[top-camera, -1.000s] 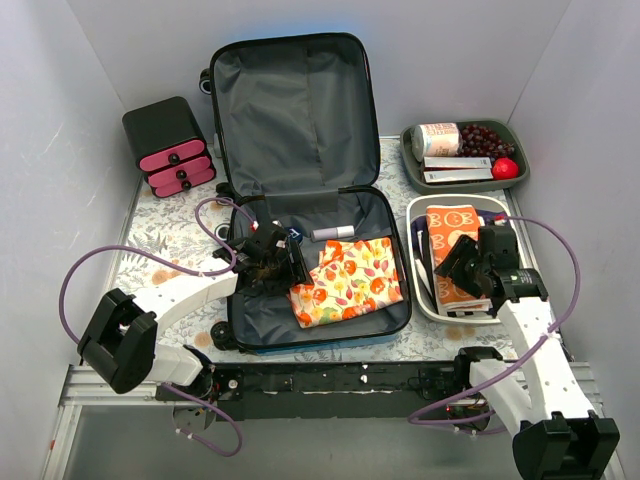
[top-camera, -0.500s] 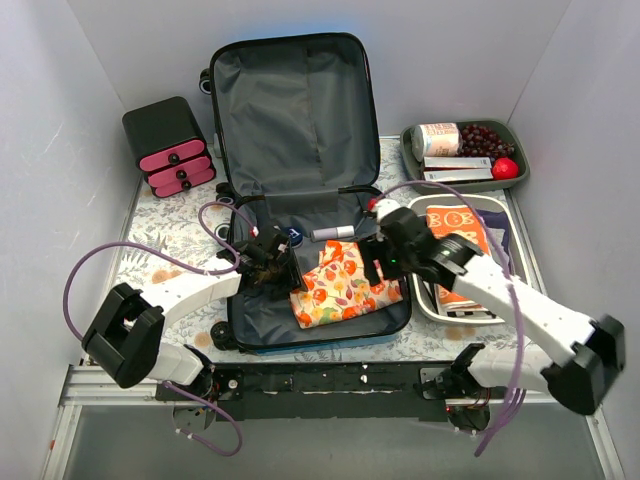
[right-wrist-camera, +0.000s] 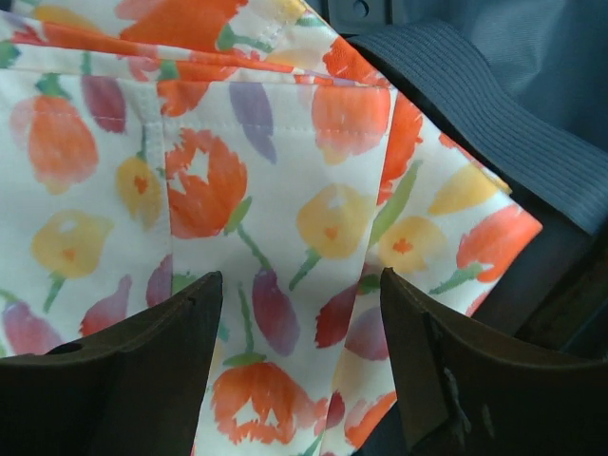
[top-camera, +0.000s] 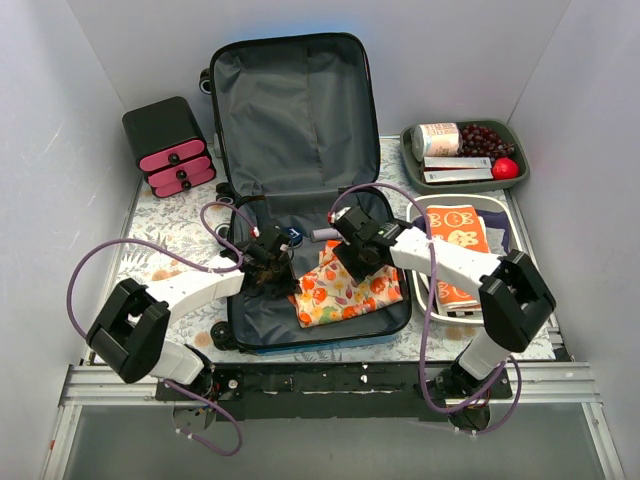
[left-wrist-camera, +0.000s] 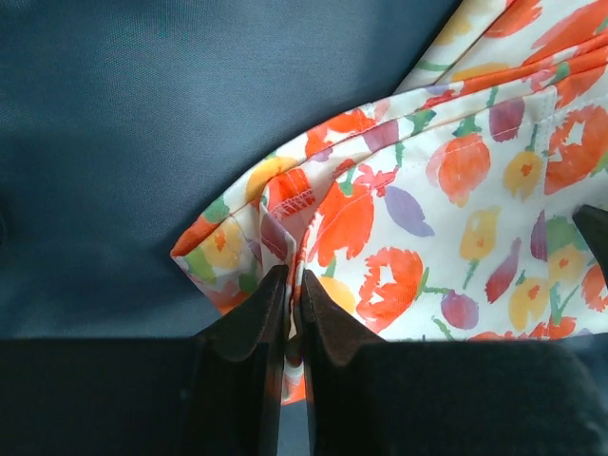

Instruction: Open, take out, and arrange the luggage

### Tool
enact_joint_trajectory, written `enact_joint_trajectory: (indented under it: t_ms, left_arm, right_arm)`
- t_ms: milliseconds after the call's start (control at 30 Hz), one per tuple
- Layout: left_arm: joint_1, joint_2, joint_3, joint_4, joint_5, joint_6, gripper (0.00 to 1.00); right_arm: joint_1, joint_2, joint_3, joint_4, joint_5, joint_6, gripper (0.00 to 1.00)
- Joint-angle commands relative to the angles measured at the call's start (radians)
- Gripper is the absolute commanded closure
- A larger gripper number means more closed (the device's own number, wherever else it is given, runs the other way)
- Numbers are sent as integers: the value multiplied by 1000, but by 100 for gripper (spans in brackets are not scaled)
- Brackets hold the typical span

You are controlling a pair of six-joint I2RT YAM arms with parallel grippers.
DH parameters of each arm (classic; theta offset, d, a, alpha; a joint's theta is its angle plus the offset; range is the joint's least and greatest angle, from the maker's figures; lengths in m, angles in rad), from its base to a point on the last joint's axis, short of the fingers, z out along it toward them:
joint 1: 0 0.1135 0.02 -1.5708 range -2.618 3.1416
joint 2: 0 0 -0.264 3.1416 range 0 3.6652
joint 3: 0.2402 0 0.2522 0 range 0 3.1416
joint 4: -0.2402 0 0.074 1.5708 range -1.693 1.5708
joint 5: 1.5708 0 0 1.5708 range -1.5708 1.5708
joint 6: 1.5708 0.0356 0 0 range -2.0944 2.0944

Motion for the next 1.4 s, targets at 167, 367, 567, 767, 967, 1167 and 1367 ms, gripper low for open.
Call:
enact_joint_trajectory:
  t_ms: [167, 367, 567, 767, 967, 1167, 1367]
  left_arm:
    - [-4, 17, 53, -15, -46, 8, 93]
    - [-3, -41, 71, -78, -164, -28, 99]
    - [-1, -129, 94, -197, -308, -44, 100]
    - [0, -163, 91, -155, -266, 49, 100]
    - [2, -141, 136, -12, -169, 183, 100]
    - [0, -88, 153, 62, -141, 229, 100]
    - [0, 12, 127, 60, -215, 222, 97]
  right_arm:
    - [-40, 9, -37, 82, -185, -7, 55]
    - [-38, -46, -123, 179, -514, 40, 89]
    - [14, -40, -73, 224, -542, 86, 99]
    - [28, -109, -14, 189, -251, 198, 99]
    - [28, -204, -54, 66, -77, 330, 99]
    - [23, -259, -114, -20, 38, 482, 99]
    - [-15, -236, -162, -39, 76, 541, 93]
